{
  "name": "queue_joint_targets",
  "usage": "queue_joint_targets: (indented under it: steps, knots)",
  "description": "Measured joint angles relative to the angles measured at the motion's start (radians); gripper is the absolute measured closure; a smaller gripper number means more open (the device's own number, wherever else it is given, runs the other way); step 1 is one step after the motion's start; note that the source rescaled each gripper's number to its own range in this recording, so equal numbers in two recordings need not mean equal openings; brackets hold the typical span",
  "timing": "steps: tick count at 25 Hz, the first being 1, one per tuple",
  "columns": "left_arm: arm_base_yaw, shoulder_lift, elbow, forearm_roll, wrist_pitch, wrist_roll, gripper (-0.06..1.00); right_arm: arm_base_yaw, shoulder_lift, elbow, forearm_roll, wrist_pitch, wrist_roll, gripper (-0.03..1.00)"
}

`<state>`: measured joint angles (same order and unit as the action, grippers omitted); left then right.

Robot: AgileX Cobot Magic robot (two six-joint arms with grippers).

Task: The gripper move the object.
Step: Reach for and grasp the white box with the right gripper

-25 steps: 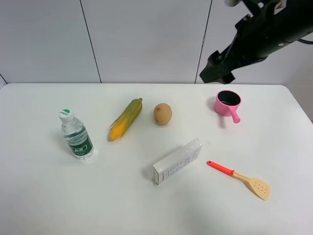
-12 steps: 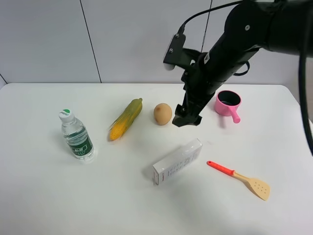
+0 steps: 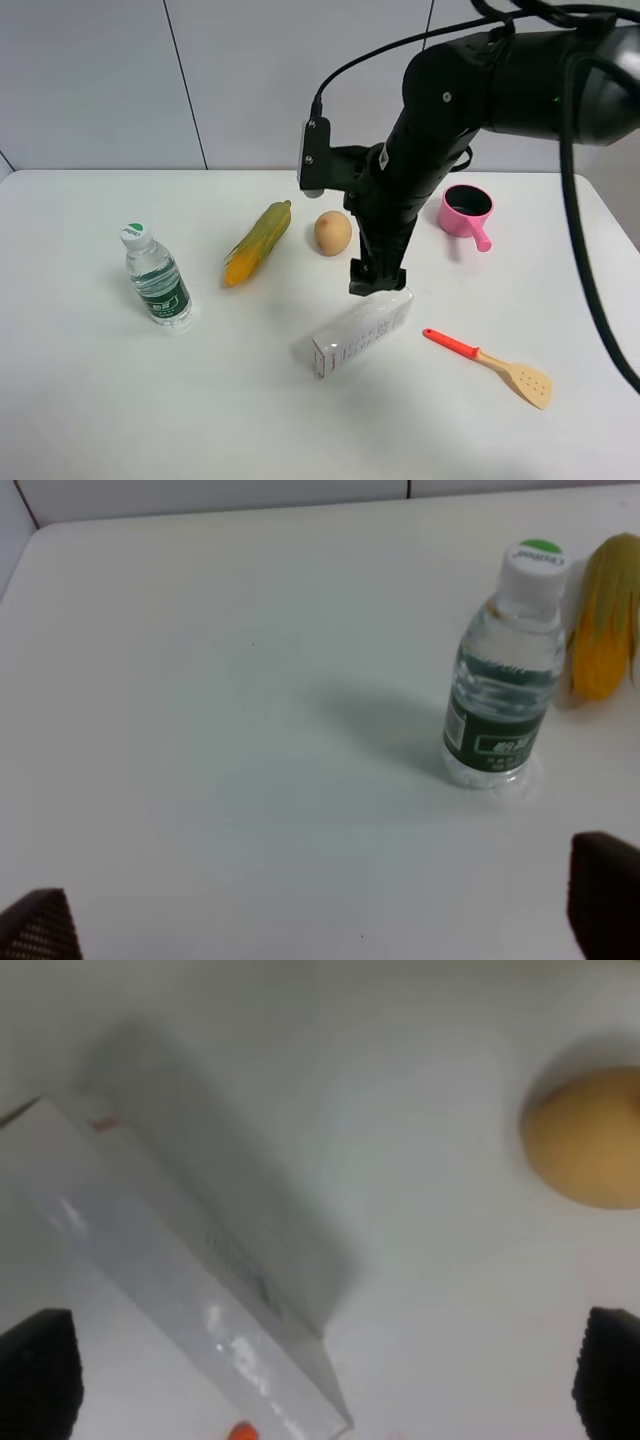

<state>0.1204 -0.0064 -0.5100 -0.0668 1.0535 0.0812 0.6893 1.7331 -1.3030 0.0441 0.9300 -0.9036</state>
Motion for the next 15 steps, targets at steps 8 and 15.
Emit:
queue_joint_targets:
  steps: [8, 15]
  knots:
    - [0.0, 0.0, 0.0, 0.001, 0.0, 0.0, -0.06, 0.022, 0.098, 0.0, -0.033, 0.079, 0.036, -0.03]
    - [0.0, 0.0, 0.0, 0.001, 0.0, 0.0, -0.06, 0.022, 0.165, 0.0, -0.044, 0.068, 0.036, -0.03]
